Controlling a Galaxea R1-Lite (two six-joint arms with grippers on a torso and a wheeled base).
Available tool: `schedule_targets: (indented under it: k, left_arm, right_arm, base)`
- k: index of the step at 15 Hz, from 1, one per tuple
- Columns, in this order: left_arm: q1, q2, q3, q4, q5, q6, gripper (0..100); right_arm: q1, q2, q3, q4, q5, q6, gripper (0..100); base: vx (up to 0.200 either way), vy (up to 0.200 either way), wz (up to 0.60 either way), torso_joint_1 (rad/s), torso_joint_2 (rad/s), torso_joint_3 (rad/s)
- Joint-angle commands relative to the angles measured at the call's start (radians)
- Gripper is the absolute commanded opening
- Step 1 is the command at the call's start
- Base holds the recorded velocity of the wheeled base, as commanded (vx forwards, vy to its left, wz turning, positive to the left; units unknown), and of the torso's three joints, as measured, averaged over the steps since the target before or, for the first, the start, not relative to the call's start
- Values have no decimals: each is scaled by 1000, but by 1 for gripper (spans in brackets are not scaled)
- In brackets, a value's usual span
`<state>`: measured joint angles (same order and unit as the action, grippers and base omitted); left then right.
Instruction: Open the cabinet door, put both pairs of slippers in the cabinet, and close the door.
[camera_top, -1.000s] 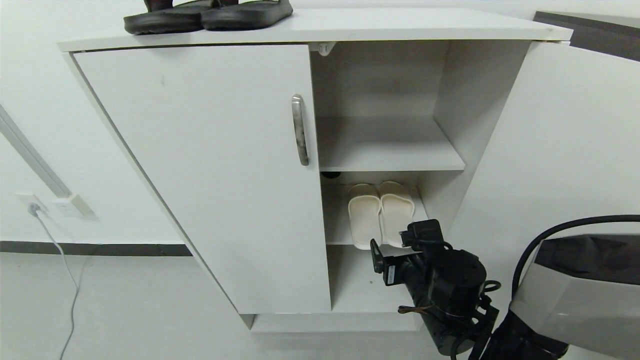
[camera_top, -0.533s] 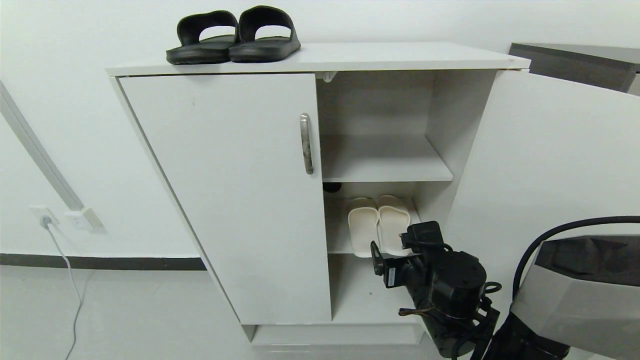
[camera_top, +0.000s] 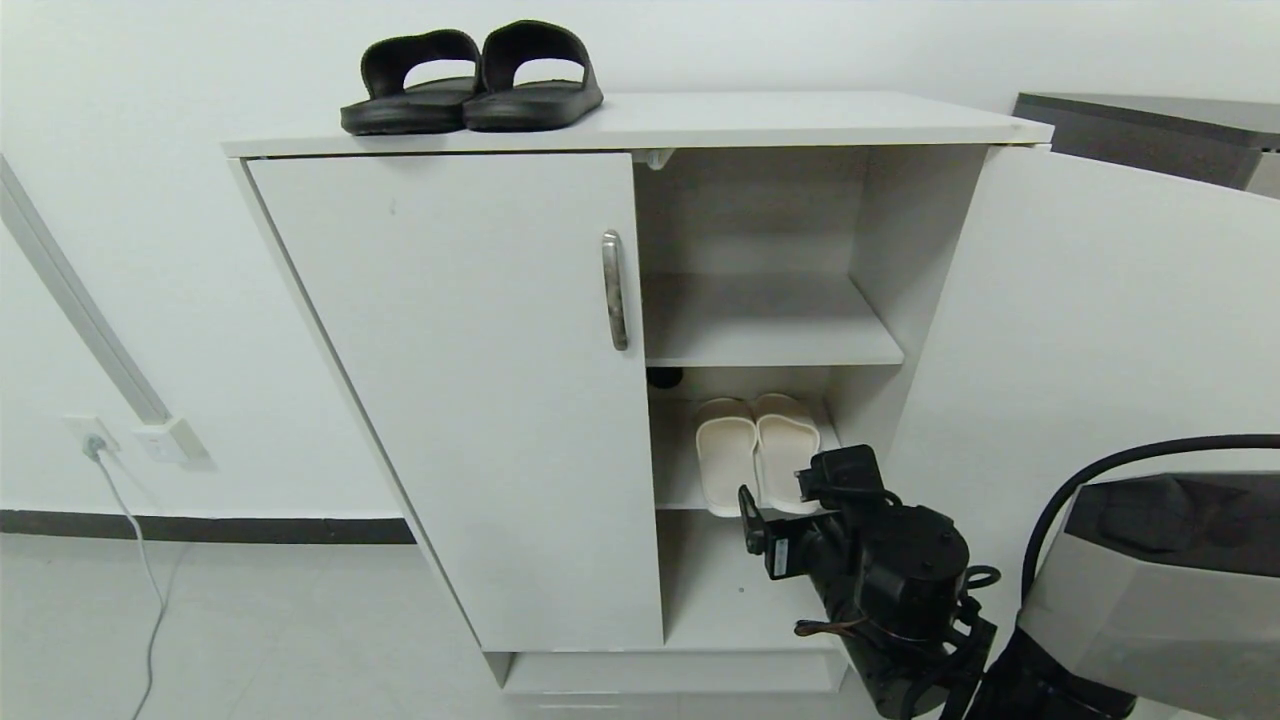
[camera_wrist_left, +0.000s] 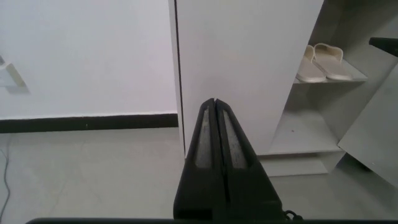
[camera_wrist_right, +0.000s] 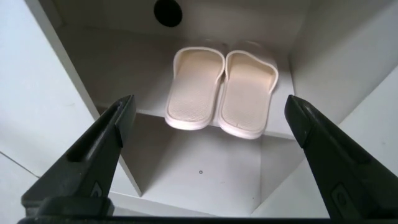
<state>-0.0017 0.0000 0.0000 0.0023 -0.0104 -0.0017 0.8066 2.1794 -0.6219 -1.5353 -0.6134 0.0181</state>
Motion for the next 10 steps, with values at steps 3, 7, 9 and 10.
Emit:
schedule_targets:
  k: [3,7,9,10]
  left_arm:
    - [0,2,0,1,0,-9,0]
    - [0,2,0,-1,-2,-9,0]
    - [0,2,0,-1,-2,-8,0]
    - [0,2,0,-1,-2,-8,0]
  right_arm:
    - [2,2,24,-3,0,-4,100]
    - [2,0,27,-5,0,-12,100]
    - [2,0,28,-5,0,-12,100]
    - [2,0,28,-6,0,-12,100]
  base:
    - [-200,0,0,6,-1,2]
    - [-50,0,0,1,1,1]
    - [0,0,0,0,0,0]
    - [0,0,0,0,0,0]
